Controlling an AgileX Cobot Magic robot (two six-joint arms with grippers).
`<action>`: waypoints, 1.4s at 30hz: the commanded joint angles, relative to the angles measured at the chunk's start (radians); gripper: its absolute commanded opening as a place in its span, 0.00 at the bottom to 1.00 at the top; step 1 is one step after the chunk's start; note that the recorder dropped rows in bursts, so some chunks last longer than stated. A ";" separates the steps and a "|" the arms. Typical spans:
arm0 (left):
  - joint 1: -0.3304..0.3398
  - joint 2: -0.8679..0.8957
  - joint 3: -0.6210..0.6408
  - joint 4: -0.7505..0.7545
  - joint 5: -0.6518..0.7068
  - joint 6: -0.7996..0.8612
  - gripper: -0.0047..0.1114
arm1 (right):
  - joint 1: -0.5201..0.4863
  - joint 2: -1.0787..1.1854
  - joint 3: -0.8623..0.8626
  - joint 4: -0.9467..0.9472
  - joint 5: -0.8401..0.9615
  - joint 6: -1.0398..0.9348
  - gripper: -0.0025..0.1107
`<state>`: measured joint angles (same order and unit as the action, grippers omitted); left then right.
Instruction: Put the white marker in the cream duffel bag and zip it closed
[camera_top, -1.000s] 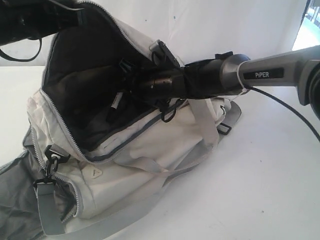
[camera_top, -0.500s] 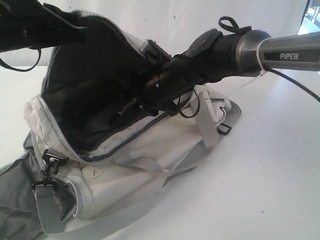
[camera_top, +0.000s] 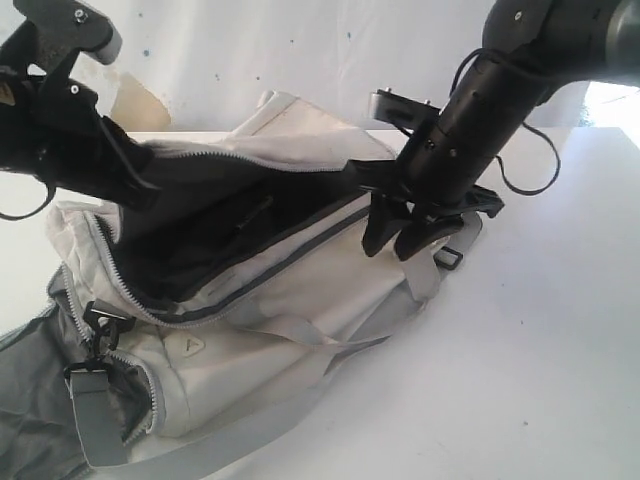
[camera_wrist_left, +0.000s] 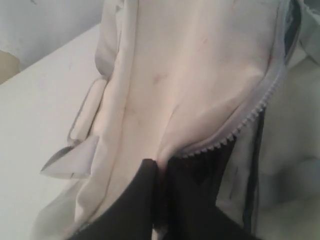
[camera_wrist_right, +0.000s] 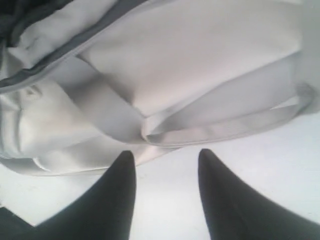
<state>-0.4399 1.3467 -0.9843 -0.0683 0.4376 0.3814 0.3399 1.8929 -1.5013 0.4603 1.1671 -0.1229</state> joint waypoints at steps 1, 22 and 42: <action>0.000 0.022 -0.007 -0.007 0.099 0.043 0.14 | -0.045 -0.007 -0.003 -0.028 -0.023 -0.012 0.36; 0.000 0.026 -0.064 -0.227 0.323 -0.299 0.84 | -0.255 0.036 -0.003 0.339 -0.375 -0.019 0.36; 0.000 0.026 -0.064 -0.307 0.309 -0.273 0.84 | -0.258 0.165 -0.003 0.338 -0.484 -0.943 0.36</action>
<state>-0.4399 1.3752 -1.0426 -0.3644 0.7709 0.1062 0.0862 2.0456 -1.5013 0.7860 0.6713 -0.9954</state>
